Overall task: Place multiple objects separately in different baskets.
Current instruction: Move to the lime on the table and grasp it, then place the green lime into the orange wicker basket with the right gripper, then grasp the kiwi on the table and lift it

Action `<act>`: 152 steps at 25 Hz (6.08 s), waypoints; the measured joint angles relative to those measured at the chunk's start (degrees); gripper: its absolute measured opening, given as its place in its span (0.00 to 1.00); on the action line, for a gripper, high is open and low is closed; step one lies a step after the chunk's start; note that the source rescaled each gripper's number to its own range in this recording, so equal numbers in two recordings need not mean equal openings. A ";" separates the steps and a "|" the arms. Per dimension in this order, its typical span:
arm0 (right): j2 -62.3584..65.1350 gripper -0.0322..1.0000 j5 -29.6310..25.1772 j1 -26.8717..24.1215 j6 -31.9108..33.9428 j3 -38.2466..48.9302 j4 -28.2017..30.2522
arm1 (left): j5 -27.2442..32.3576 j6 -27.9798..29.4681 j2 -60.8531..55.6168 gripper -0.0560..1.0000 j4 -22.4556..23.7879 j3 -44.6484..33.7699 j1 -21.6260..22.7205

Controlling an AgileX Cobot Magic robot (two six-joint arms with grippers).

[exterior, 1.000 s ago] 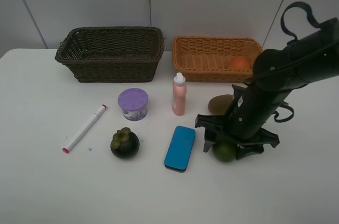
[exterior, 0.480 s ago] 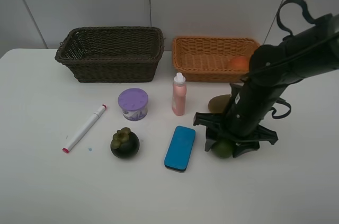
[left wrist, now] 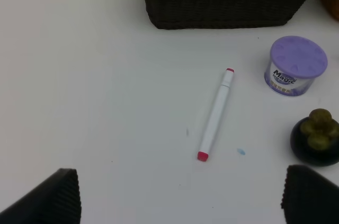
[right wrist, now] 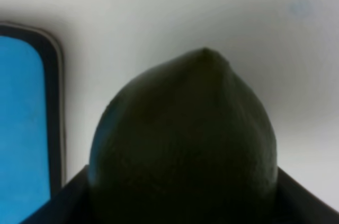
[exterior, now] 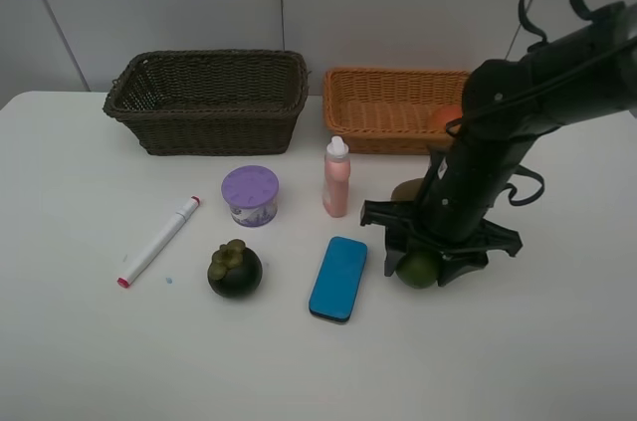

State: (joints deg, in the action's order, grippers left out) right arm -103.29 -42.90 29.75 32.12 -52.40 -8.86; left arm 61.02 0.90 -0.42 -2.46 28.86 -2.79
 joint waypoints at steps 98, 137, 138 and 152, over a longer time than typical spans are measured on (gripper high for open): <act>-26.00 1.00 -7.97 -19.32 -12.51 -57.35 20.78 | 0.00 0.00 0.00 1.00 0.00 0.00 0.00; 2.50 1.00 -17.45 -9.98 -84.97 -21.33 7.34 | 0.00 0.00 0.00 1.00 0.00 0.00 0.00; 2.50 1.00 -16.29 -9.98 -85.89 -21.33 7.34 | 0.00 0.00 0.00 1.00 0.00 0.00 0.00; -5.73 1.00 -10.70 -9.98 -99.53 -21.33 6.87 | 0.00 0.00 0.00 1.00 0.00 0.00 0.00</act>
State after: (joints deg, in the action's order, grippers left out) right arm -109.02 -53.60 19.77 -67.42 -73.73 -2.00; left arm 61.02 0.90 -0.42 -2.46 28.86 -2.79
